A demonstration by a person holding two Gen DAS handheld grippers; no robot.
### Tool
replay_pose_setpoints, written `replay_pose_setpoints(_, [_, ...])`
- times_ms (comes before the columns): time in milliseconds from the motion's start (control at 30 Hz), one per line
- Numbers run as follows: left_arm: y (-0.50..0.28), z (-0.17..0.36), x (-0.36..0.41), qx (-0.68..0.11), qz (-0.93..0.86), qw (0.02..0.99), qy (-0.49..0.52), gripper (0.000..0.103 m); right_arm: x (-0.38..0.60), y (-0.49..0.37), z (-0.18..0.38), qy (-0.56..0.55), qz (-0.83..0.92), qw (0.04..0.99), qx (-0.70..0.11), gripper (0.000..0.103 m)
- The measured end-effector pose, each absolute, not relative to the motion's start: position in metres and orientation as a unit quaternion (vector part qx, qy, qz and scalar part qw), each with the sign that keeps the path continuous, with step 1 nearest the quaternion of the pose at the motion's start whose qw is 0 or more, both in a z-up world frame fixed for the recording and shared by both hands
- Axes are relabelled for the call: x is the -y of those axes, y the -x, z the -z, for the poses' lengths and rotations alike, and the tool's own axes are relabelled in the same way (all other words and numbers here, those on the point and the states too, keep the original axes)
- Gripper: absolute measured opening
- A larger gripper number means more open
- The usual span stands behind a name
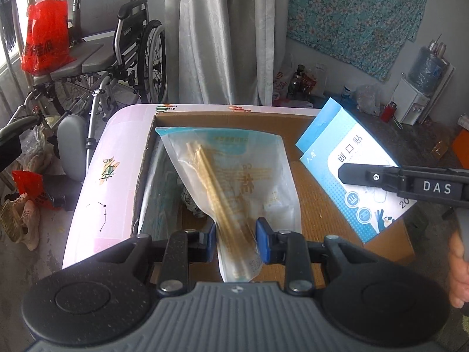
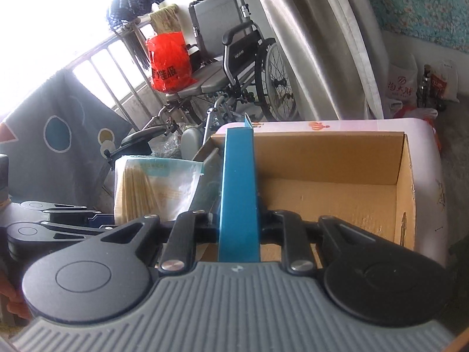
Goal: Organize soft objects
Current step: 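Carry the swab bag and bandage box over the cardboard box and lower both inside, then open the left tool on the swab bag while the right tool releases the bandage box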
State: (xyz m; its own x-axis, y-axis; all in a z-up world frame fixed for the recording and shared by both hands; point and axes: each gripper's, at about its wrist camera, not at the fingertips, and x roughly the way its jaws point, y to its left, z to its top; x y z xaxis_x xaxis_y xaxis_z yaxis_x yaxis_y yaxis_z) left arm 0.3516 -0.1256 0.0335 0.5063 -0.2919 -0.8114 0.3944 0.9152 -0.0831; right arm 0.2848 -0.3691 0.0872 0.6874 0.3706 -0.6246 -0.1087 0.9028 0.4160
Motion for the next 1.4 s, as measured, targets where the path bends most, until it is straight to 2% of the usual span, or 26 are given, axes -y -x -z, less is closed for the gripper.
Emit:
replay_pose_setpoints(367, [-0.454,0.044,0.181,-0.514,0.184,0.831,-0.104,0.030,0.384,-0.395,0.008,-0.206,-0.076,0.870,-0.442,0.019])
replay_pose_setpoints(733, [-0.497,0.091,0.195,-0.553,0.175,0.809,-0.095,0.030,0.397,-0.444,0.069,-0.246,-0.046,0.844,-0.474,0.019])
replay_pose_setpoints(833, [-0.500,0.094,0.191,-0.561,0.171,0.806,-0.080,0.033,0.393,-0.451,0.081,-0.254,-0.046,0.839,-0.479,0.019])
replay_pose_setpoints(933, [-0.503,0.096,0.189,-0.568,0.172,0.802,-0.072,0.041,0.387,-0.455,0.092,-0.259,-0.041,0.833,-0.487,0.020])
replay_pose_setpoints(1000, [-0.503,0.097,0.188,-0.570,0.171,0.800,-0.070,0.041,0.387,-0.457,0.099,-0.268,-0.036,0.827,-0.493,0.021])
replay_pose_setpoints(1033, [-0.503,0.097,0.188,-0.572,0.171,0.799,-0.068,0.045,0.387,-0.458,0.102,-0.273,-0.035,0.824,-0.496,0.022])
replay_pose_setpoints(1067, [-0.502,0.097,0.188,-0.573,0.172,0.799,-0.065,0.049,0.388,-0.460,0.105,-0.278,-0.034,0.820,-0.499,0.024])
replay_pose_setpoints(1133, [-0.502,0.096,0.187,-0.575,0.172,0.798,-0.056,0.056,0.392,-0.460,0.109,-0.293,-0.027,0.812,-0.504,0.038])
replay_pose_setpoints(1167, [-0.502,0.095,0.185,-0.576,0.172,0.797,-0.050,0.059,0.394,-0.460,0.110,-0.298,-0.022,0.810,-0.504,0.049])
replay_pose_setpoints(1200, [-0.502,0.093,0.184,-0.575,0.174,0.798,-0.042,0.060,0.396,-0.460,0.110,-0.299,-0.015,0.811,-0.503,0.056])
replay_pose_setpoints(1400, [-0.507,0.086,0.180,-0.579,0.173,0.797,-0.011,0.062,0.404,-0.457,0.111,-0.301,0.008,0.810,-0.503,0.058])
